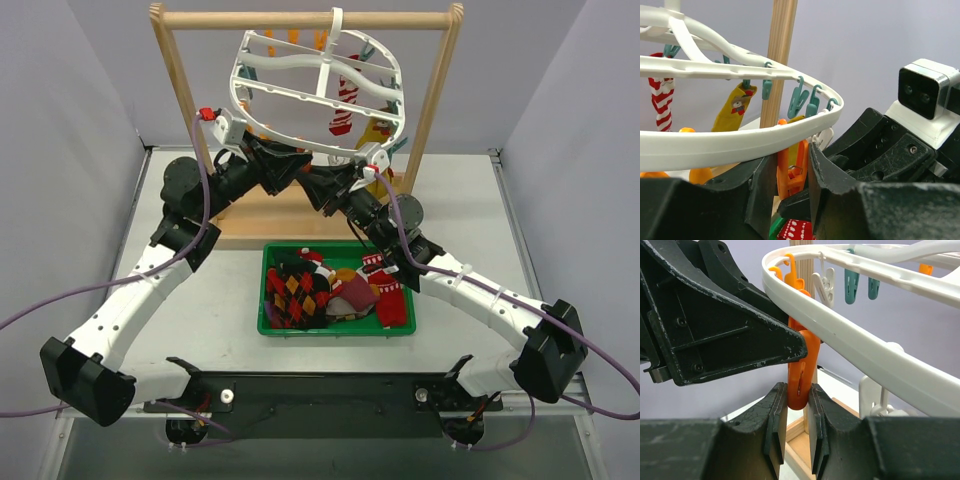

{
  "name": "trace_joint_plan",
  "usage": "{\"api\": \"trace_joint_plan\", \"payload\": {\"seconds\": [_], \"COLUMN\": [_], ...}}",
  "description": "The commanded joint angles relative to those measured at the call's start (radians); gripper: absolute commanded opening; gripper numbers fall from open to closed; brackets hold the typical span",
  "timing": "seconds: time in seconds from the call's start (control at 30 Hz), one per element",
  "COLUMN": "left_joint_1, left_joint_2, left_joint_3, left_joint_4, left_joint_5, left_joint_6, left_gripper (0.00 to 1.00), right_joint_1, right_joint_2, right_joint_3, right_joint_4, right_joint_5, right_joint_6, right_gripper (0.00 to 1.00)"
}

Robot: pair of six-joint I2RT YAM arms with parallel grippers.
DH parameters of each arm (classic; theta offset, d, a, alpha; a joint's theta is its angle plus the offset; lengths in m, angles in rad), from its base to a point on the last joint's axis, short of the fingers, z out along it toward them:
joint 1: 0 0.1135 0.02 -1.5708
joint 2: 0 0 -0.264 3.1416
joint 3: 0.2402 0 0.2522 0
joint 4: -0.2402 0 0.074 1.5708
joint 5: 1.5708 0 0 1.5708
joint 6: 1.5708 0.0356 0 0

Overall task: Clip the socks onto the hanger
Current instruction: Open the clamp at the hanger.

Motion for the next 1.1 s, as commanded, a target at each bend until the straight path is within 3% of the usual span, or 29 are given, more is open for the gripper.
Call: {"api": "trace_joint_plan", "payload": {"seconds": [0.0,0.07,0.17,0.2,0.3,0.53,0.63,0.73,0.83,0.97,1.07], "left_joint_1": [0.008,0.009,0.009,0.009,0.009,0.009,0.009,0.011,0.011,0.020,0.023], "left_joint_2": [-0.027,-0.030,-0.033,-0.036,-0.038,-0.050,-0.053,-0.053,-0.053,-0.056,-0.055], "left_joint_3": [0.001,-0.002,0.001,0.001,-0.007,-0.018,-0.019,-0.016,-0.012,-0.010,-0.016], "left_joint_4": [-0.051,-0.048,-0.042,-0.042,-0.037,-0.028,-0.025,-0.021,-0.018,-0.022,-0.016], "left_joint_5": [-0.075,-0.067,-0.049,-0.046,-0.043,-0.037,-0.037,-0.037,-0.037,-0.032,-0.029], "left_joint_6": [-0.043,-0.060,-0.079,-0.082,-0.089,-0.100,-0.102,-0.100,-0.088,-0.073,-0.065], "left_gripper": [0.00,0.00,0.00,0.00,0.00,0.00,0.00,0.00,0.00,0.00,0.00], "right_joint_1": [0.011,0.011,0.011,0.010,0.010,0.008,0.008,0.008,0.008,0.010,0.013], "right_joint_2": [-0.029,-0.035,-0.038,-0.038,-0.023,0.016,0.016,0.016,-0.027,-0.182,-0.272], "right_joint_3": [0.052,0.049,0.033,0.018,0.010,0.047,0.053,0.041,-0.008,-0.121,-0.157], "right_joint_4": [0.060,0.062,0.080,0.097,0.160,0.169,0.146,0.111,0.105,-0.088,-0.249], "right_joint_5": [0.021,0.032,0.047,0.049,0.052,0.054,0.048,0.040,0.038,0.026,0.005], "right_joint_6": [-0.046,-0.054,-0.066,-0.069,-0.057,-0.044,-0.043,-0.029,-0.043,-0.110,-0.178], "right_gripper": [0.00,0.01,0.19,0.31,0.39,0.43,0.36,0.37,0.42,0.64,0.68]}}
